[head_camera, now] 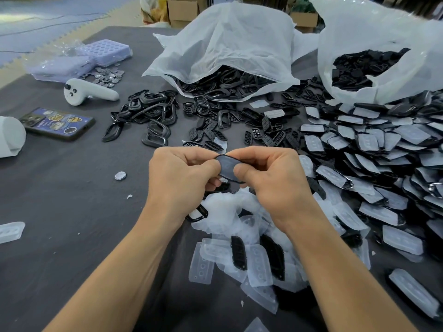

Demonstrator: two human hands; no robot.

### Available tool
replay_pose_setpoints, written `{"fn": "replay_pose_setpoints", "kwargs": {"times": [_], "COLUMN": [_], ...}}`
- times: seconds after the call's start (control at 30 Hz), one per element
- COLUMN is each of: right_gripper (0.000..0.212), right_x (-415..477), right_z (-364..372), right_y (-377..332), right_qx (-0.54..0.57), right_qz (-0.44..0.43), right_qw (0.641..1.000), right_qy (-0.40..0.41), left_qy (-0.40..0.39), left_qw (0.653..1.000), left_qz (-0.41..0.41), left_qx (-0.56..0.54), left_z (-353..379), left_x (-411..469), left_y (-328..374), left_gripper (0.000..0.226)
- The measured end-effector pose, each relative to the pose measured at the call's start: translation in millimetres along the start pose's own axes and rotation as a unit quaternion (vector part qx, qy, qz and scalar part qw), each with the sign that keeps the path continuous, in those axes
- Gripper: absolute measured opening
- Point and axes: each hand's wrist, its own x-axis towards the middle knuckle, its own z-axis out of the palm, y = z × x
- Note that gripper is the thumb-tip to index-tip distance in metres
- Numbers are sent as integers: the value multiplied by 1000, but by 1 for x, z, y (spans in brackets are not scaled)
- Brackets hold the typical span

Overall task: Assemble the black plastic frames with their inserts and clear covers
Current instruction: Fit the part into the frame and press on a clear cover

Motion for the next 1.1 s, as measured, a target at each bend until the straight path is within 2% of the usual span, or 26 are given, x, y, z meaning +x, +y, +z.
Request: {"fn": "replay_pose_setpoints", "kwargs": {"times": [0.13,0.2,0.27,0.33,0.4,0.47,0.53,0.6,0.7,0.8,0.9,1.0,1.1], "right_gripper": [38,37,38,38,30,20,24,32,34,28,21,34,34], "right_x": [1,0,-1,-1,-3,-3,-2,-1,-1,0,-2,-6,-6], "right_z": [2,2,2,1,2,5,5,4,1,0,-4,-7,-16], "right_y": [2,2,1,1,2,3,5,6,7,7,3,-1,-9], "right_qx": [80,87,53,17,-2,1,8,30,33,1,-45,-204,-234], "right_qz": [38,41,27,10,-1,4,14,20,16,15,2,-46,-46], "right_qw": [994,992,995,997,998,998,998,998,998,998,999,978,971], "right_qy": [56,80,78,68,63,56,57,57,60,61,21,-6,23], "left_qy": [13,6,-6,-25,-33,-24,-12,-9,-30,-22,-10,-18,-40], "left_qw": [1000,1000,998,993,995,997,995,992,992,994,995,997,998], "left_qz": [-12,-4,23,45,42,39,58,78,79,58,47,42,36], "left_qx": [-23,4,66,104,86,64,80,99,93,88,87,67,24], "left_z": [6,8,8,7,7,6,7,9,9,11,13,13,20], "left_x": [-3,-5,-6,-6,-4,-3,-6,-10,-7,-2,-1,3,5], "left_y": [-1,-3,-4,-3,-4,-5,-7,-7,-9,-12,-15,-17,-14], "left_gripper": [25,23,27,21,17,23,27,24,18,21,23,30,23]}}
